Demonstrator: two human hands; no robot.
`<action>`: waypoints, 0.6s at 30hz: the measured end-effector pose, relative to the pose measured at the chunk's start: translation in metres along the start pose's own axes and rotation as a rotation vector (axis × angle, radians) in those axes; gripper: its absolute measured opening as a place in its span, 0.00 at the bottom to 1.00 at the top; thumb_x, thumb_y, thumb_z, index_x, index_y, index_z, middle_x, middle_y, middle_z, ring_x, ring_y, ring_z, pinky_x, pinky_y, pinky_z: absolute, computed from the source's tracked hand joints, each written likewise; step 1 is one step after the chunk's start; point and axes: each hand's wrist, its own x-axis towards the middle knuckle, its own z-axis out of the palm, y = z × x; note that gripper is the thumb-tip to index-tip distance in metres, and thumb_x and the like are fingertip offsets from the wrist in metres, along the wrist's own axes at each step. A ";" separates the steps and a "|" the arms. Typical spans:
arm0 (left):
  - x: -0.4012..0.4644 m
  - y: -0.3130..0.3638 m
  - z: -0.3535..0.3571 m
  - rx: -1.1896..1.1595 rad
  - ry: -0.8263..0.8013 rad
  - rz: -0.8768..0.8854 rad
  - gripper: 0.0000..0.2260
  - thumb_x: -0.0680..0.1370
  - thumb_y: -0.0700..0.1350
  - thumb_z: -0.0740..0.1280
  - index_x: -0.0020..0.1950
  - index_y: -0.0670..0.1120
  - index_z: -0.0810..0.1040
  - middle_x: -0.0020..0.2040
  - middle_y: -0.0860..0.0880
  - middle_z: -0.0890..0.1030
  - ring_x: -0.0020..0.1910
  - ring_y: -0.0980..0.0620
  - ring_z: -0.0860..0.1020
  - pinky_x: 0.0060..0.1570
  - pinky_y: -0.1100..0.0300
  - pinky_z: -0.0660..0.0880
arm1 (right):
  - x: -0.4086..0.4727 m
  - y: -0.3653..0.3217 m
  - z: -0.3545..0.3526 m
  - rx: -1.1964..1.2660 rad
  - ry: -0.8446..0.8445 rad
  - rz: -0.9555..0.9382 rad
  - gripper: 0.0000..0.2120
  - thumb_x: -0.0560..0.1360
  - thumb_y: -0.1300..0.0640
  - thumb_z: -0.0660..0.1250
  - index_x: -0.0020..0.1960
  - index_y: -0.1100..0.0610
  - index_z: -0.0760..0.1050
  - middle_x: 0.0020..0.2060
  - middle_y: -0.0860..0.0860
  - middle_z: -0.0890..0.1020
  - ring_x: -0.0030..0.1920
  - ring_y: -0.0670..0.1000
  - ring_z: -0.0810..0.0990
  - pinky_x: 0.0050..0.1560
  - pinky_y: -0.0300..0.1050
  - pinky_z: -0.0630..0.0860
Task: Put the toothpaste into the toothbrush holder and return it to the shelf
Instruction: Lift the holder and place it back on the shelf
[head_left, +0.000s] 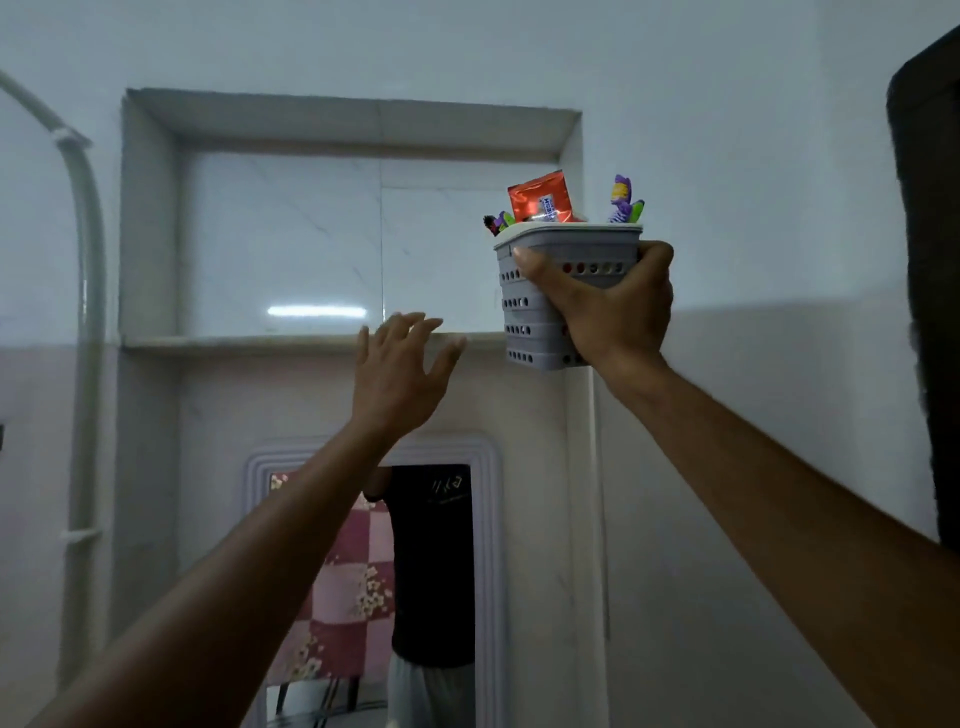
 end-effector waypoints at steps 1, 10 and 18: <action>-0.002 -0.005 0.006 -0.002 0.001 -0.006 0.25 0.86 0.65 0.58 0.75 0.52 0.77 0.75 0.51 0.78 0.82 0.48 0.66 0.84 0.41 0.51 | 0.006 0.000 0.006 -0.003 0.001 -0.011 0.50 0.54 0.24 0.82 0.63 0.52 0.68 0.60 0.47 0.79 0.63 0.52 0.80 0.58 0.50 0.83; 0.005 -0.022 0.029 -0.056 0.182 0.046 0.17 0.87 0.57 0.64 0.67 0.49 0.84 0.62 0.51 0.85 0.69 0.49 0.77 0.84 0.45 0.54 | 0.043 0.013 0.076 -0.121 -0.004 -0.004 0.56 0.59 0.23 0.79 0.72 0.56 0.65 0.67 0.51 0.72 0.68 0.54 0.71 0.67 0.57 0.77; 0.008 -0.027 0.032 -0.040 0.218 0.079 0.15 0.86 0.55 0.65 0.66 0.50 0.85 0.61 0.52 0.86 0.66 0.49 0.79 0.81 0.44 0.62 | 0.041 0.048 0.100 -0.436 -0.388 0.066 0.61 0.70 0.26 0.72 0.84 0.58 0.44 0.75 0.55 0.61 0.77 0.58 0.61 0.77 0.58 0.65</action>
